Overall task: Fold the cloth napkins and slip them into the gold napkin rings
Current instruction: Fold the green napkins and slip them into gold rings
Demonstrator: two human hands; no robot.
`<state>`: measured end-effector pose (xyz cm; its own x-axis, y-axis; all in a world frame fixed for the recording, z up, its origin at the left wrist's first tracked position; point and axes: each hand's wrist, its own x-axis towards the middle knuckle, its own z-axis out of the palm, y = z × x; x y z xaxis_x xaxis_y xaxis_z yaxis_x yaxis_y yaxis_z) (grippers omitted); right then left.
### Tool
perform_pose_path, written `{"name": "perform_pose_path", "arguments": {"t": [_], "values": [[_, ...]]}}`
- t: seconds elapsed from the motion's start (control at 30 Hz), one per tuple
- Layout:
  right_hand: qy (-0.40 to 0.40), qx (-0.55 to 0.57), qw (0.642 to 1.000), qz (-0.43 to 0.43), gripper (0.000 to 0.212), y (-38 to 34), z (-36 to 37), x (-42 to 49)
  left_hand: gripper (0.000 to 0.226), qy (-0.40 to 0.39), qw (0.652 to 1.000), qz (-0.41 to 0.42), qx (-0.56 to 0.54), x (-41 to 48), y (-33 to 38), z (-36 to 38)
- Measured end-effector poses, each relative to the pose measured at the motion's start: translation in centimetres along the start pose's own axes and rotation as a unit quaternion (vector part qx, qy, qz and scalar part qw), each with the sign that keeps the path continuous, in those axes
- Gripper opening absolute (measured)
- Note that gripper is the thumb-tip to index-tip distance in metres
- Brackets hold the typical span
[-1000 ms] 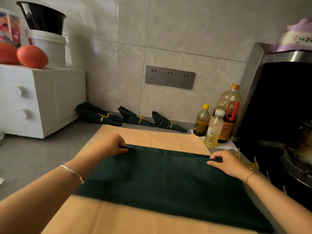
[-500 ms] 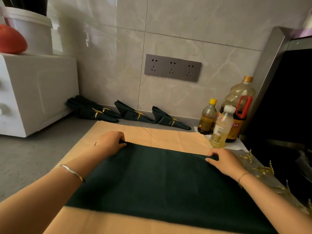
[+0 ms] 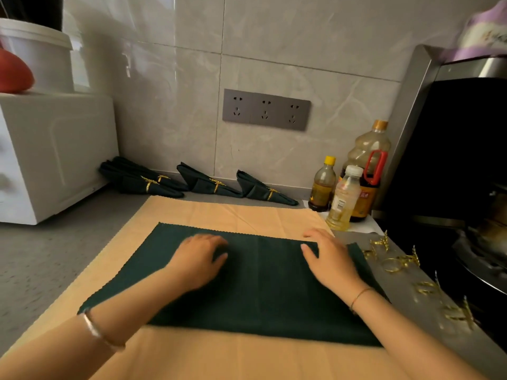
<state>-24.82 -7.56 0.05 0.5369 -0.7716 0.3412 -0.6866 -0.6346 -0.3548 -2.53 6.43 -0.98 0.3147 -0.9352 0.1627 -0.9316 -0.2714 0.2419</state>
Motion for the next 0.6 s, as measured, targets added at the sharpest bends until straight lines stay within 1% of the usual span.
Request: {"name": "perform_pose_path", "arguments": {"t": [0.03,0.1,0.17,0.23,0.37,0.43,0.6], "values": [[-0.033,0.038,0.999,0.001,0.036,-1.4,0.2,-0.9,0.042,-0.027,0.999,0.008,-0.027,-1.2,1.3,0.3],[-0.095,0.077,0.992,-0.010,0.040,-3.8,0.9,-2.8,0.046,-0.068,0.998,0.002,-0.011,-3.3,3.1,1.0],[-0.123,0.088,0.988,-0.027,0.043,-5.8,1.8,-4.3,0.050,-0.093,0.995,-0.025,0.037,-4.6,4.0,1.8],[-0.135,0.080,0.987,-0.033,0.045,-7.2,2.8,-4.8,0.053,-0.103,0.992,-0.047,0.054,-5.0,4.4,2.6],[-0.161,0.019,0.985,-0.051,0.047,-9.2,4.7,-5.9,0.053,-0.095,0.992,-0.052,0.066,-5.6,4.7,3.5],[-0.174,-0.005,0.984,-0.045,0.048,-9.5,5.6,-6.6,0.053,-0.083,0.994,-0.048,0.059,-5.9,4.5,3.8],[-0.172,-0.066,0.983,-0.025,0.049,-8.7,5.9,-7.5,0.053,-0.061,0.996,-0.040,0.052,-6.5,3.6,3.8]]}}
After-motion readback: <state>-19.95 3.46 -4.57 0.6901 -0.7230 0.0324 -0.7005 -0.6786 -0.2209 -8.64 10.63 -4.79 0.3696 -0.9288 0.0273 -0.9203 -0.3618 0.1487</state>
